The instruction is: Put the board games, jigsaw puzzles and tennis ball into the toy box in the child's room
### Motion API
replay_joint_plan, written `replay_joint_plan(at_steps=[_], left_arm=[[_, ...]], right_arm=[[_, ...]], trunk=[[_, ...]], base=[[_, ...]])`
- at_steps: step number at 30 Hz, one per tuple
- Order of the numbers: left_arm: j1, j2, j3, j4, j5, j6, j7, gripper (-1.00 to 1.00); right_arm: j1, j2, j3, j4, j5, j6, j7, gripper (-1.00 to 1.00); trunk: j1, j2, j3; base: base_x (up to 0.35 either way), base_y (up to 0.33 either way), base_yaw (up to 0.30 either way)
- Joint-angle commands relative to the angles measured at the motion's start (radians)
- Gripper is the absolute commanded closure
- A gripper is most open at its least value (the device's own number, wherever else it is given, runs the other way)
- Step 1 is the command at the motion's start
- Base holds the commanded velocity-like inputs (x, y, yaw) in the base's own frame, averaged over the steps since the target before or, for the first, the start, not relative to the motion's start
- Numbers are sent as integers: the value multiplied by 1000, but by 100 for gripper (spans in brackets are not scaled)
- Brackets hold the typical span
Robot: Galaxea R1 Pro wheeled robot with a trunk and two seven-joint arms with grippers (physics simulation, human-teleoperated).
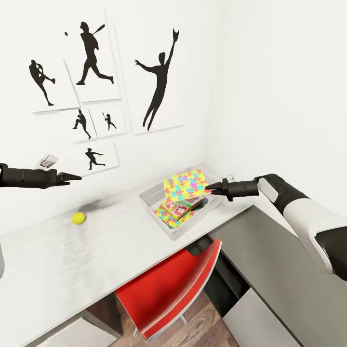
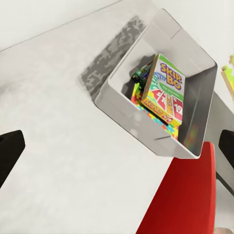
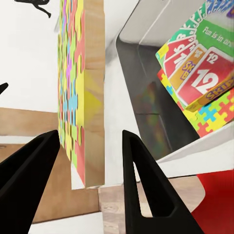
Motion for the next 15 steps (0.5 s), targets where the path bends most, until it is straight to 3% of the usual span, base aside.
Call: replay_joint_plan(at_steps=[1, 15], left_arm=[[-1, 0, 2, 0, -10, 10, -9, -100], [-1, 0, 2, 0, -13, 10, -9, -100]], right_arm=[[-1, -3, 3, 0, 0, -2, 5, 100], [2, 5, -17, 0, 0, -17, -2, 100]], trunk=[[1, -2, -2], [1, -2, -19]], base=[[0, 0, 0], [0, 0, 0]])
